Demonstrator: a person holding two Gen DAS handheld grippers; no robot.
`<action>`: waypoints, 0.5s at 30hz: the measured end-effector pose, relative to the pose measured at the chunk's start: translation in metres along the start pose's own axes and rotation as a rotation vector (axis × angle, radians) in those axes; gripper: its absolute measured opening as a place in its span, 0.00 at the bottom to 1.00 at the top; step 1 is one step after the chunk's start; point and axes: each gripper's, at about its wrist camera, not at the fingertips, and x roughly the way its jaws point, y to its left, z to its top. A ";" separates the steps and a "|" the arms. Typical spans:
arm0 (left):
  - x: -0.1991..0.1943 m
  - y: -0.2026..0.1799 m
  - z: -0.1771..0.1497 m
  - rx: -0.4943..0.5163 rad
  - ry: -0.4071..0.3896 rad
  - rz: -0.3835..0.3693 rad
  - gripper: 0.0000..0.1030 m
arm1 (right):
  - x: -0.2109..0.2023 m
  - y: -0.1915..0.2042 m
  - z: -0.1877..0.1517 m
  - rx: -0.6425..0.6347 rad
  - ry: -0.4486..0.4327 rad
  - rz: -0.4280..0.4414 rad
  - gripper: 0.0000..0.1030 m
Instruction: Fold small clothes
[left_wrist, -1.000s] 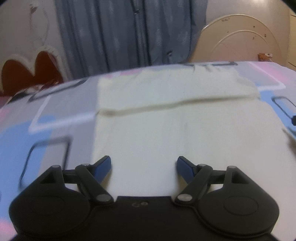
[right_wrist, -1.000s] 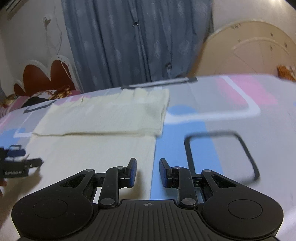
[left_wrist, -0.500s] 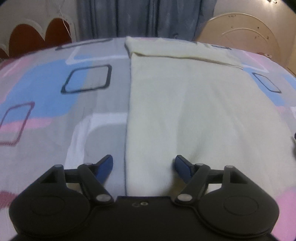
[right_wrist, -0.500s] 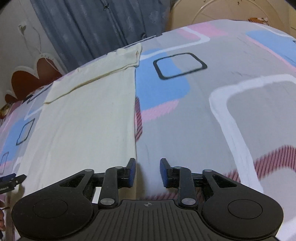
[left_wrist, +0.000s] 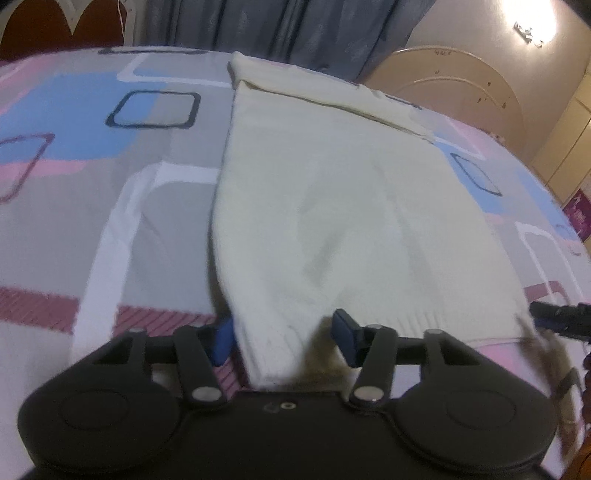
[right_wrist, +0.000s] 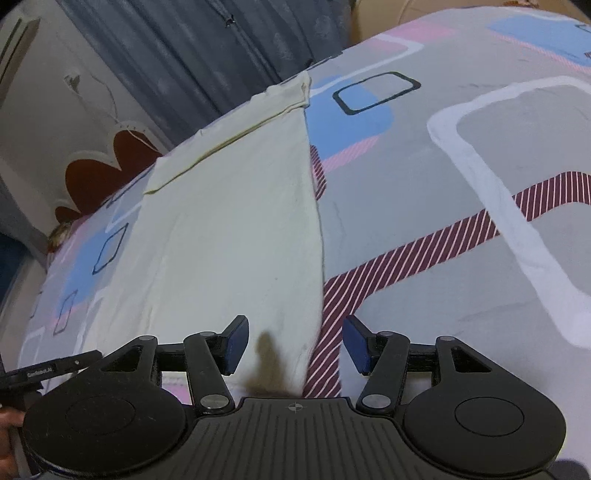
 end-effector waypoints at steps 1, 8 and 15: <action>-0.001 0.000 -0.002 -0.012 -0.002 -0.015 0.47 | 0.000 0.002 -0.002 -0.005 0.004 0.006 0.54; 0.001 0.018 0.003 -0.093 -0.024 -0.054 0.37 | 0.003 0.001 -0.005 0.035 0.004 0.032 0.42; 0.014 0.016 0.017 -0.072 -0.029 -0.015 0.14 | 0.018 -0.004 0.009 0.102 0.008 0.042 0.10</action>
